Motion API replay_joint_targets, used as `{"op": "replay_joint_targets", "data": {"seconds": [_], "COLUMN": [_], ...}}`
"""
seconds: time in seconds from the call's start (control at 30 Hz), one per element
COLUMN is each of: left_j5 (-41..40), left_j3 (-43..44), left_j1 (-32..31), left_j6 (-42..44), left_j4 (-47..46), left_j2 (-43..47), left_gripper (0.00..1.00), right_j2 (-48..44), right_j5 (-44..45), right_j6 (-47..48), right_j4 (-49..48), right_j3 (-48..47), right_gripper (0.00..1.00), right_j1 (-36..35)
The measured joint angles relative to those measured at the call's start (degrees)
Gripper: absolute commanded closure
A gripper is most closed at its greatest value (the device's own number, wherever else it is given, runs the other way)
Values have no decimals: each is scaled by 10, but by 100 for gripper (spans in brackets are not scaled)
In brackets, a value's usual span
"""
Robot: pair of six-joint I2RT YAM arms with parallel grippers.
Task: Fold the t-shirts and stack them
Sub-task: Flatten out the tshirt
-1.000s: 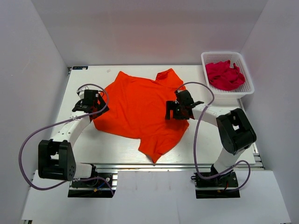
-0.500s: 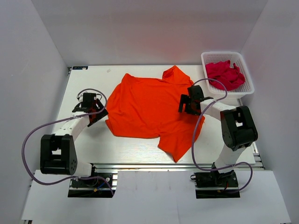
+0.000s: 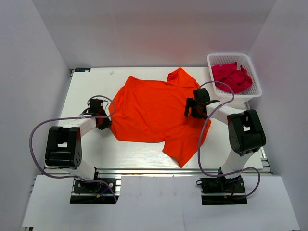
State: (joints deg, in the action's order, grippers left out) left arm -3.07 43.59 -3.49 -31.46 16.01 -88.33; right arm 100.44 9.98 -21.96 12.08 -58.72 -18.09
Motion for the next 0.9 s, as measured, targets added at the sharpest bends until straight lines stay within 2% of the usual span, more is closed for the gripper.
{"op": "replay_joint_targets", "data": {"seconds": [0.03, 0.07, 0.3, 0.47, 0.67, 0.9], "left_j5": [2, 5, 6, -36, -94, -143], "left_j3": [0, 0, -20, -39, -42, -101], "left_j1": [0, 0, 0, 0, 0, -2], "left_j6": [-3, 0, -1, -38, -111, -225], "left_j4": [-5, -9, -3, 87, 198, 339], "left_j2": [-2, -5, 19, 111, 239, 302], "left_gripper": [98, 100, 100, 100, 100, 100], "right_j2": [-1, -1, -8, -16, -71, -82], "right_j5": [0, 1, 4, 4, -3, -5], "right_j6": [0, 0, 0, -1, -4, -9], "right_j4": [1, 3, 15, 9, -21, -28], "right_j3": [0, 0, 0, 15, 81, 91], "right_gripper": [9, 9, 9, 9, 9, 9], "right_j1": [0, 0, 0, 0, 0, 0]}}
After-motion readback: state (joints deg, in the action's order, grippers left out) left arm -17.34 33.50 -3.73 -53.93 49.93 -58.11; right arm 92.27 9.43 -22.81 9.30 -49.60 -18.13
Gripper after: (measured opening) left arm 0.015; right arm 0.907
